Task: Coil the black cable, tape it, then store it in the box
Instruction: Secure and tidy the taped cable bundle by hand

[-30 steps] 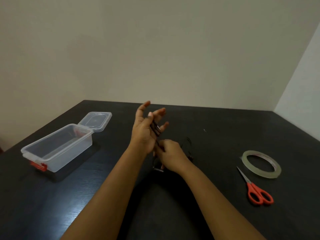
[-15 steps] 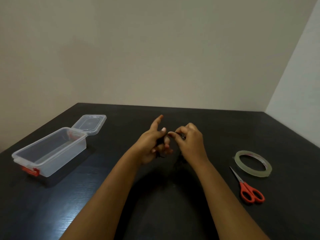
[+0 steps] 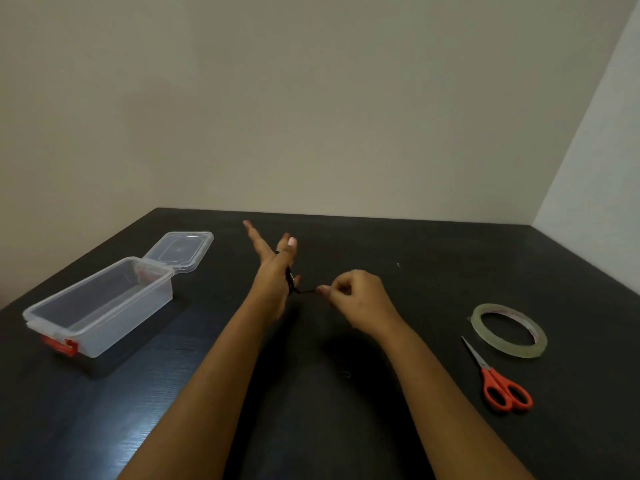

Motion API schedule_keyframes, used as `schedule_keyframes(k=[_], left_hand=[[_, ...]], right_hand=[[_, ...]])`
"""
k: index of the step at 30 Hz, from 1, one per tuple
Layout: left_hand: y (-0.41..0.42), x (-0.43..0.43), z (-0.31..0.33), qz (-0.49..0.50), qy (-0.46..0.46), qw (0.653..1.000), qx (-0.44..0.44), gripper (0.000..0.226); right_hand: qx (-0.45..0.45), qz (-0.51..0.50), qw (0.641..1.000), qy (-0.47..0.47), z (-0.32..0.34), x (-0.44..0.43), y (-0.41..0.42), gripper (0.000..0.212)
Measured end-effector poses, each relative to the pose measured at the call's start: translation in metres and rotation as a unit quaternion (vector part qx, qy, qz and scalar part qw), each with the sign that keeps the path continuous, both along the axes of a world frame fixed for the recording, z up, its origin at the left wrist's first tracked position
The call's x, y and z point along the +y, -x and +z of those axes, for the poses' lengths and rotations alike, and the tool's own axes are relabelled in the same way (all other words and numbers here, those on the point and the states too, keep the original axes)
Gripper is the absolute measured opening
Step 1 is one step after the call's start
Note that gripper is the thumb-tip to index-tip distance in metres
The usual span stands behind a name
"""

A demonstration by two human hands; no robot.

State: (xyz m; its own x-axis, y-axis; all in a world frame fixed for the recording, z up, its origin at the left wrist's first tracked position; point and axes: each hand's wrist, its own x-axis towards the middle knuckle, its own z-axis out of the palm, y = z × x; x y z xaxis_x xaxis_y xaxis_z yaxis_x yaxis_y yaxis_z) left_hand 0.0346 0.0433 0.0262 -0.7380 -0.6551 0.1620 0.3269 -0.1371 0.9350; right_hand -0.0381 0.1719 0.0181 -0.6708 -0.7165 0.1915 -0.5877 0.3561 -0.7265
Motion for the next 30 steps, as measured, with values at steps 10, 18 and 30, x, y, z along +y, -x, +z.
schedule_keyframes(k=[10, 18, 30], left_hand=[[-0.001, 0.029, -0.004, -0.179, 0.289, 0.925, -0.171, 0.086], [0.000, 0.026, 0.001, -0.215, 0.161, 0.955, -0.126, 0.075], [0.007, 0.014, -0.001, -0.062, -0.108, 0.987, 0.098, 0.095]], right_hand=[[0.044, -0.002, 0.977, 0.210, 0.009, 0.020, 0.016, 0.013], [0.150, -0.079, 0.967, 0.190, -0.004, 0.018, 0.025, 0.023], [-0.023, -0.001, 0.990, 0.137, -0.018, -0.013, -0.001, 0.013]])
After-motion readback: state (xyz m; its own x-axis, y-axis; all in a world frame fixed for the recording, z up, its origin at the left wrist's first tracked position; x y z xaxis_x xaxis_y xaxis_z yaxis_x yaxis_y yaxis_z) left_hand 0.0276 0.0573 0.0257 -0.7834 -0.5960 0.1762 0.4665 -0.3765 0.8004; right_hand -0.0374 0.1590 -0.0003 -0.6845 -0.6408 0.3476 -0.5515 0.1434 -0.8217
